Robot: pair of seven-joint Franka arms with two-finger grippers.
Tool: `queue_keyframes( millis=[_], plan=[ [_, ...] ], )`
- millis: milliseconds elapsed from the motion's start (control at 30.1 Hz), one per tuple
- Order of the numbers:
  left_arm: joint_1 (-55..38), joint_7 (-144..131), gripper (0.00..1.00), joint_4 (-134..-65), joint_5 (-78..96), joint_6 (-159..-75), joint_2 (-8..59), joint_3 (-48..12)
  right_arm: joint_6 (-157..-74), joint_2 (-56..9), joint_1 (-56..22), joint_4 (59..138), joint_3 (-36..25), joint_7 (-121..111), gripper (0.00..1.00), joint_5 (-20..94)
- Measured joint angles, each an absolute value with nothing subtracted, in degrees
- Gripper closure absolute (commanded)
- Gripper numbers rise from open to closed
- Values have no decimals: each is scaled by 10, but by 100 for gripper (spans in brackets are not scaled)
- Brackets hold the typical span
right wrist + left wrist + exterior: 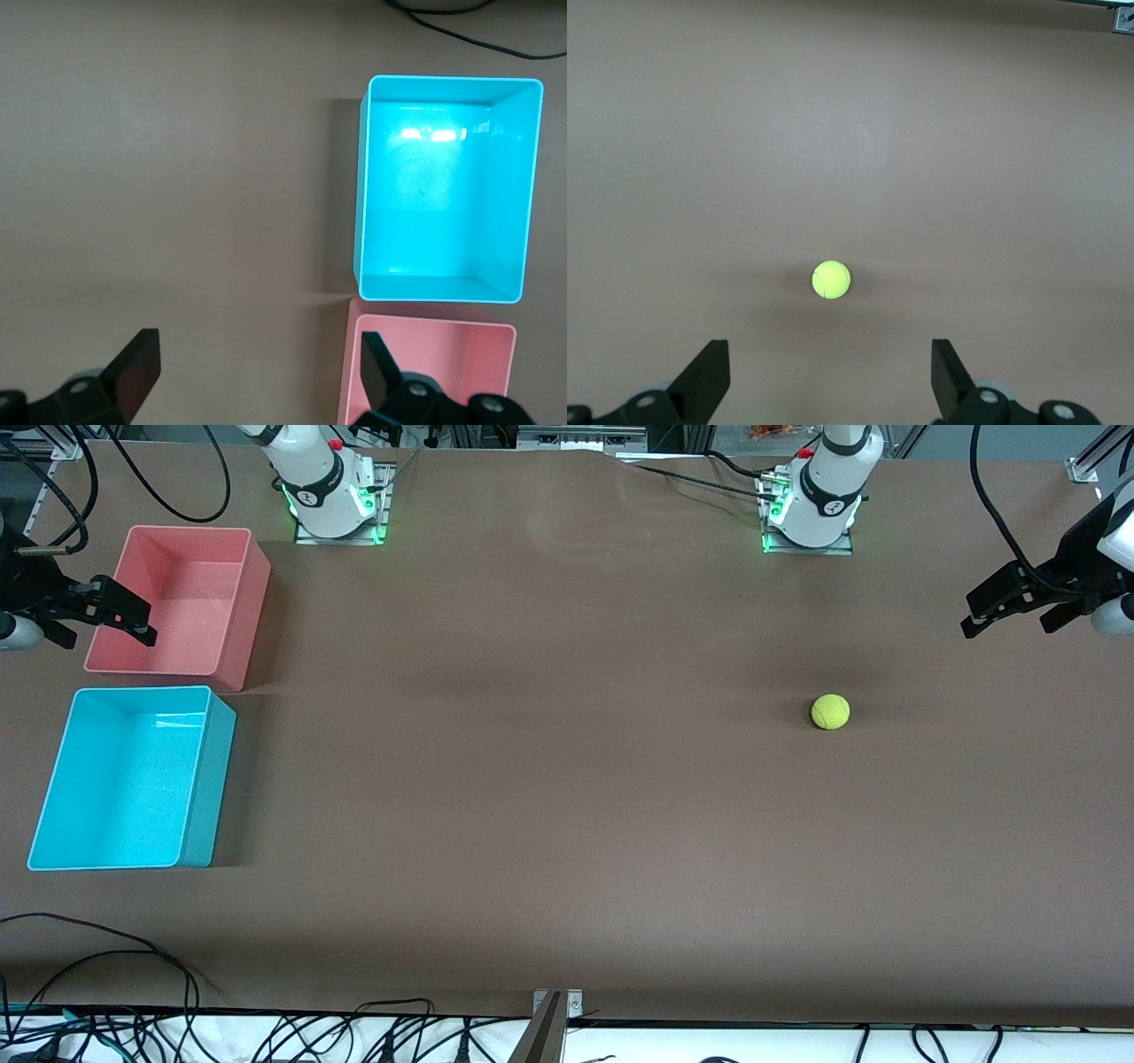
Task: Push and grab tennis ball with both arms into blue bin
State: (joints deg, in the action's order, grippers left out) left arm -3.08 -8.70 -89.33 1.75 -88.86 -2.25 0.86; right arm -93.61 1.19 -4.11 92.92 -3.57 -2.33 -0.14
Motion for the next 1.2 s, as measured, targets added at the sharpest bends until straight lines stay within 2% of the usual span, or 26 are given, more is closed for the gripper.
queue_keyframes(
  millis=[1197],
  plan=[
    [-31,-87,0,-893,17,-889,-23,9,-929,13,-42,929,-28,-23,0,-1]
  ],
)
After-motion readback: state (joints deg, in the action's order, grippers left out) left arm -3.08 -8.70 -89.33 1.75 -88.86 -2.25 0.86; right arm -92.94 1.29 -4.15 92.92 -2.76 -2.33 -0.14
